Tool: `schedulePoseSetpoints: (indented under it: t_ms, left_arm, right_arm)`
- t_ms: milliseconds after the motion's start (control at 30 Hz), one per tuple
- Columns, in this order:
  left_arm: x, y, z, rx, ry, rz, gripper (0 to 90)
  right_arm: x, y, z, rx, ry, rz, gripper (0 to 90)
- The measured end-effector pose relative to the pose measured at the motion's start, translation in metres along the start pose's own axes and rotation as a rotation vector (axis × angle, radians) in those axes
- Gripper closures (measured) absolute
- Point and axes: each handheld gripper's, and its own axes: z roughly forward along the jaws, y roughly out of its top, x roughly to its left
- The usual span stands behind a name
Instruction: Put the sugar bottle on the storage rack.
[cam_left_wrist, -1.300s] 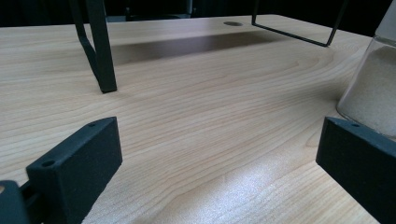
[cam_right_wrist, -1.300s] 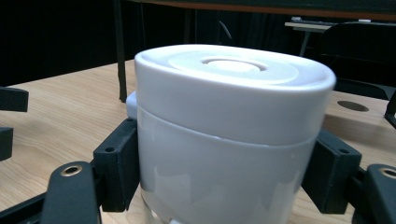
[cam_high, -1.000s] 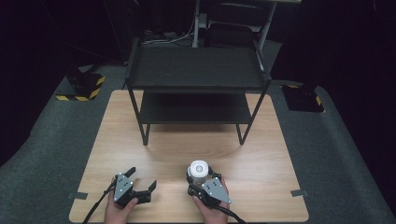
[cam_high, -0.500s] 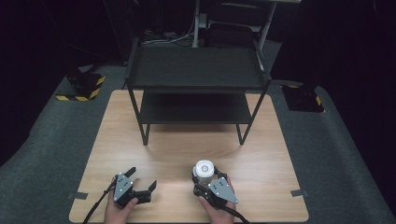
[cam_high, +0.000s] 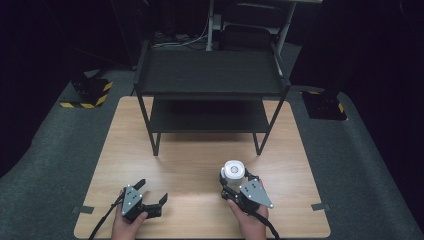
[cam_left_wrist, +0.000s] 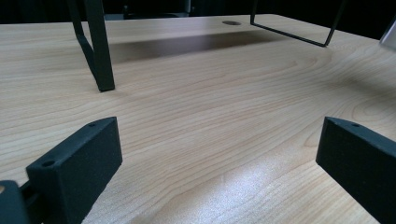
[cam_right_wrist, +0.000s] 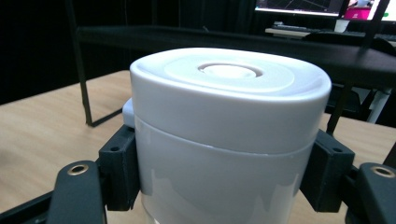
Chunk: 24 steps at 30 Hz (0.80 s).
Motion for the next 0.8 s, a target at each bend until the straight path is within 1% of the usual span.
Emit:
schedulePoseSetpoints:
  t_ms: [67, 133, 233, 333, 367, 500, 533, 633, 667, 700, 733, 800]
  left_arm:
    - [0.0, 0.0, 0.0, -0.001, 0.0, 0.0, 0.4]
    - [0.0, 0.0, 0.0, 0.0, -0.002, -0.003, 0.5]
    - [0.001, 0.0, 0.0, 0.0, -0.004, -0.005, 0.5]
    - [0.001, 0.0, 0.0, 0.0, -0.003, -0.007, 0.4]
    - [0.001, 0.0, 0.0, 0.0, -0.003, -0.007, 0.5]
    - [0.001, 0.0, 0.0, -0.001, -0.004, -0.006, 0.5]
    - [0.001, 0.0, 0.0, -0.001, -0.004, -0.006, 0.5]
    - [0.001, 0.0, 0.0, -0.001, -0.005, -0.005, 0.5]
    - [0.001, 0.0, 0.0, -0.001, -0.005, -0.005, 0.5]
    - [0.001, 0.0, 0.0, 0.0, -0.006, -0.006, 0.5]
    - [0.001, 0.0, 0.0, 0.0, -0.006, -0.007, 0.5]
    - [0.002, 0.0, 0.0, 0.0, -0.008, -0.008, 0.5]
  right_arm:
    - [-0.001, 0.003, 0.0, -0.002, -0.003, 0.001, 28.9]
    - [-0.006, 0.014, 0.001, 0.0, -0.009, 0.009, 28.9]
    - [-0.012, 0.024, 0.002, 0.0, -0.012, 0.025, 28.9]
    - [-0.016, 0.034, 0.003, -0.003, -0.017, 0.023, 28.9]
    - [-0.016, 0.034, 0.003, -0.003, -0.017, 0.023, 28.9]
    - [-0.022, 0.049, 0.007, -0.007, -0.014, 0.03, 28.9]
    - [-0.025, 0.058, 0.009, -0.005, -0.011, 0.028, 28.9]
    - [-0.029, 0.07, 0.013, -0.007, -0.009, 0.028, 28.9]
    - [-0.029, 0.07, 0.013, -0.007, -0.009, 0.028, 28.9]
    - [-0.031, 0.078, 0.017, -0.009, -0.008, 0.033, 28.9]
    - [-0.031, 0.078, 0.017, -0.009, -0.008, 0.033, 28.9]
    - [-0.037, 0.088, 0.023, -0.007, -0.003, 0.042, 28.9]
